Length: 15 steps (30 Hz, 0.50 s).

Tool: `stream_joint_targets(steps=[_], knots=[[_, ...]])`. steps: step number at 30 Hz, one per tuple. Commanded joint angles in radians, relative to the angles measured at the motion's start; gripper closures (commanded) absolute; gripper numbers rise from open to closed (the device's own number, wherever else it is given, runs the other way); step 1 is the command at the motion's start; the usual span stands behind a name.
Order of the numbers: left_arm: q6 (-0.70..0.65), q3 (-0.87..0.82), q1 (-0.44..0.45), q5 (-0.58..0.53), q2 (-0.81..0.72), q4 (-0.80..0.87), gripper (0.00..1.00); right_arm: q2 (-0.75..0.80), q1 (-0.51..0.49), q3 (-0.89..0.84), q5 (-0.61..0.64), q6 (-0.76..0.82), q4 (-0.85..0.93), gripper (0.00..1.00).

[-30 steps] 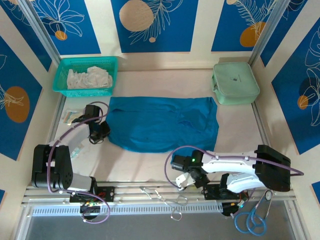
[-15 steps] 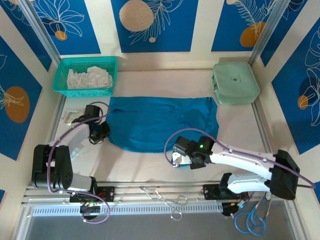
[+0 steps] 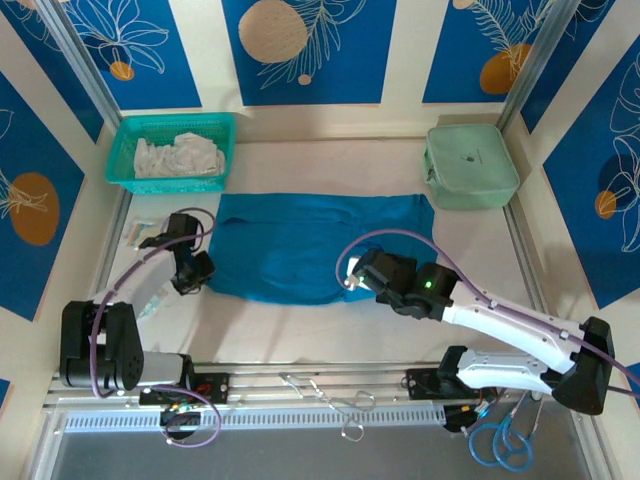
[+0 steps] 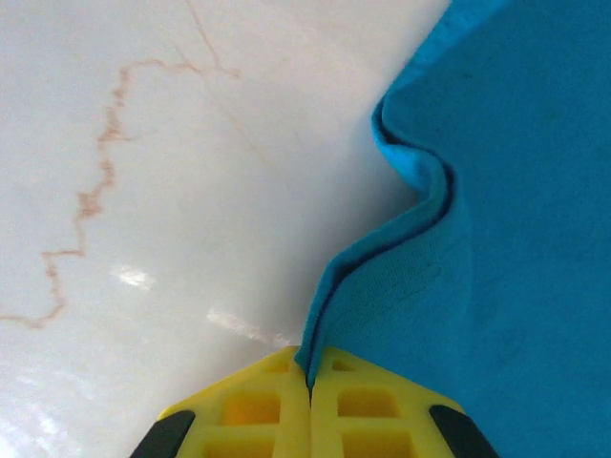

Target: Fold and stack the t-shirts

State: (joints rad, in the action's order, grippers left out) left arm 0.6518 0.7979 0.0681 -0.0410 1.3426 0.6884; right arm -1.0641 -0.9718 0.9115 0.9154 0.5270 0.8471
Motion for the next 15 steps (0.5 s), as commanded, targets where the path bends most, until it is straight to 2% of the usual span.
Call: stream_joint_targets(steps=[1,8,15], knots=[[-0.018,0.094,-0.001,-0.081,-0.019,0.101,1.00,0.001,0.078,0.030,0.032,0.093,-0.168,1.00],[-0.033,0.244,-0.002,-0.127,0.041,0.173,1.00,0.025,0.263,0.039,-0.127,0.224,-0.373,1.00],[-0.032,0.342,-0.002,-0.104,0.145,0.170,1.00,0.004,0.456,0.056,-0.334,0.286,-0.472,1.00]])
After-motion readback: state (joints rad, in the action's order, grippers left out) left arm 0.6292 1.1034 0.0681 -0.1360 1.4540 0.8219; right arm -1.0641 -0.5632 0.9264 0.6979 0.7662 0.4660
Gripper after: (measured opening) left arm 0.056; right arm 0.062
